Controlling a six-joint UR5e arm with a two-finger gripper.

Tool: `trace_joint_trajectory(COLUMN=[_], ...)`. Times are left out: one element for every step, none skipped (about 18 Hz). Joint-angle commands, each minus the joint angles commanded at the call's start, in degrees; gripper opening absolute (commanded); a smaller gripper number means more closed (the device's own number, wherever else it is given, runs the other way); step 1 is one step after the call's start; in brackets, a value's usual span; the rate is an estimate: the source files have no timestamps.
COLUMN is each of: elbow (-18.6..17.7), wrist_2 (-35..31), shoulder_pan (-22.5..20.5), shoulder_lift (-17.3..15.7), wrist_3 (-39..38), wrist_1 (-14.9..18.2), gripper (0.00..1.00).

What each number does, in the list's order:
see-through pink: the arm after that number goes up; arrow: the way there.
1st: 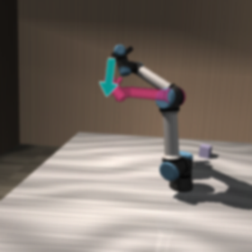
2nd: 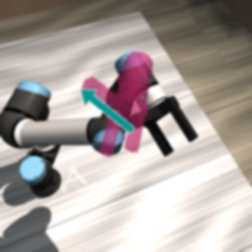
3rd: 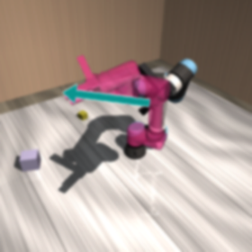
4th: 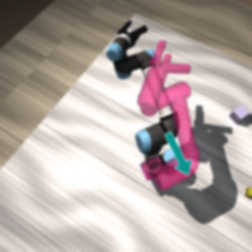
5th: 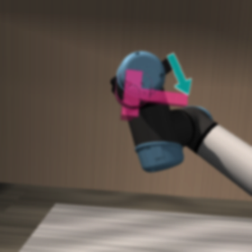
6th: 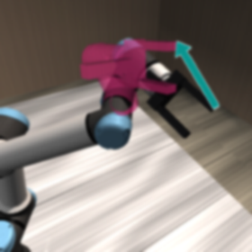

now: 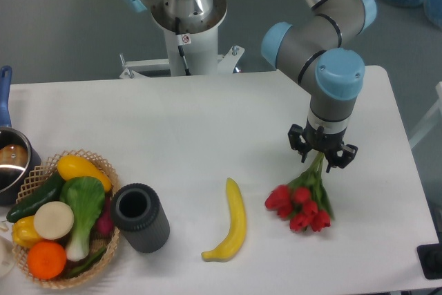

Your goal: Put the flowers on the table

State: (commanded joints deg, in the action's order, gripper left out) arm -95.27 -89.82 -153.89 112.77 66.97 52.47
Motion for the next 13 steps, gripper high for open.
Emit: trace_joint_trajectory(elbow=[-0.17, -0.26, -0.18, -0.18, -0.18, -0.18, -0.18, -0.26, -0.44, -0.7, -1.31, -1.58, -1.84], wrist_2=[0.17, 0.52, 0.61, 0.88, 1.14, 1.58, 2.02, 2.63, 3.33, 3.51, 3.52, 3.43, 3.43], shoulder_pan=[-0.35, -1.05, -1.41, -1.58, -1.85, -2.28, -3.07, -3.51, -3.87, -4.57, -5.27, -5.36, -5.45], shoulder_lift=[-0.7, -1.41, -1.5, -1.59, -1.59, -1.94, -2.38, -2.64, -2.82, -3.17, -3.61, -3.7, -3.96], wrist_3=[0.17, 0.17, 0.26, 0.35, 0.52, 0.53, 0.61, 0.53, 0.61, 0.61, 0.7, 0.7, 0.7], wrist_1=[0.09, 0.09, 0.09, 0.09, 0.09, 0.0, -0.09, -0.09, -0.09, -0.09, -0.17, -0.17, -0.17], gripper=[1.0, 1.0, 1.0, 1.0, 1.0, 1.0, 1.0, 1.0, 1.0, 1.0, 1.0, 1.0, 1.0])
